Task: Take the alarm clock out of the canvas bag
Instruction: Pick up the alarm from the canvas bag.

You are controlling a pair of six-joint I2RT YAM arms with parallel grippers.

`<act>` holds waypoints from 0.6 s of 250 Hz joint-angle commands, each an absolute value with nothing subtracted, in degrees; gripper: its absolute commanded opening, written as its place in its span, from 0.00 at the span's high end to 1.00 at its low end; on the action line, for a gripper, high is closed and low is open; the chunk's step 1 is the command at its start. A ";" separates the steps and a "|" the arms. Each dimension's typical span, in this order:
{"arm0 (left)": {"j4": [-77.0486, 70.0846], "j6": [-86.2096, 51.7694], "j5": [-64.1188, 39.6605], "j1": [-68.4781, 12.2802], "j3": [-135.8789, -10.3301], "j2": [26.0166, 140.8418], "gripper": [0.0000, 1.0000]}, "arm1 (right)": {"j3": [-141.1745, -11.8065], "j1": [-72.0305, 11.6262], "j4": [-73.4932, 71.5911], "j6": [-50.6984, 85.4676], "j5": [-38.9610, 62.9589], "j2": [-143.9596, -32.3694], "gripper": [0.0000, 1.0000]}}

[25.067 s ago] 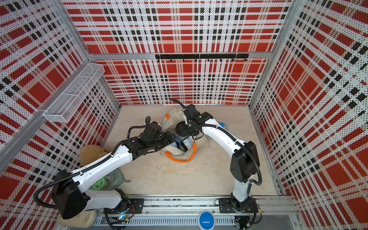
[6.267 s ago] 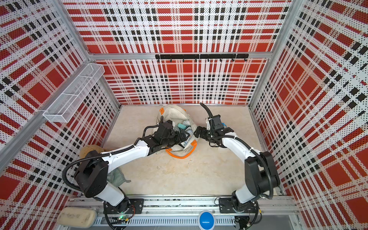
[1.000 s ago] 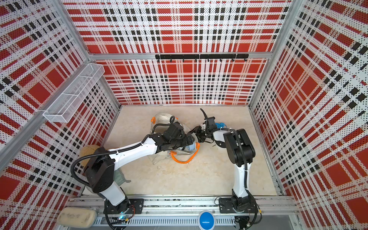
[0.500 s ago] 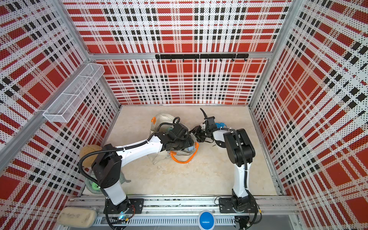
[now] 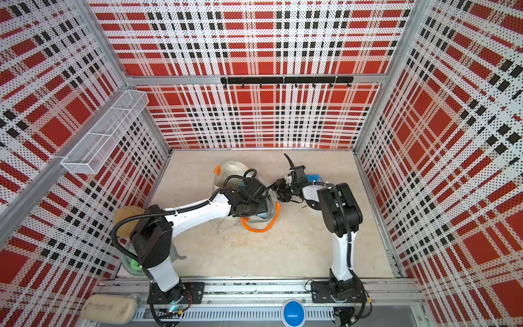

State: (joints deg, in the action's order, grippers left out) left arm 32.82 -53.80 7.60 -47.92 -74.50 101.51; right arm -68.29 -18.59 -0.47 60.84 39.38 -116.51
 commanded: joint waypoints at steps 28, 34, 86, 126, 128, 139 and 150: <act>27.11 -53.57 8.31 -47.77 -72.77 99.75 0.44 | -67.10 -20.60 3.94 59.35 40.54 -116.86 0.44; 26.91 -53.48 8.19 -47.81 -72.80 99.76 0.45 | -67.27 -20.61 4.29 59.15 40.53 -116.76 0.44; 27.06 -53.70 8.64 -48.03 -71.34 97.69 0.51 | -68.29 -20.41 6.44 58.11 40.38 -114.91 0.40; 28.50 -52.61 10.67 -47.93 -69.32 93.54 0.56 | -70.65 -20.20 8.44 57.34 40.53 -113.59 0.35; 28.48 -52.57 10.73 -47.84 -69.16 93.35 0.56 | -70.79 -20.17 8.61 57.18 40.52 -113.52 0.34; 28.13 -52.35 10.66 -47.70 -68.48 92.78 0.57 | -71.58 -20.15 9.78 56.47 40.27 -113.27 0.34; 26.97 -52.12 9.95 -47.52 -67.86 92.70 0.61 | -72.13 -20.08 10.74 55.92 40.00 -112.96 0.33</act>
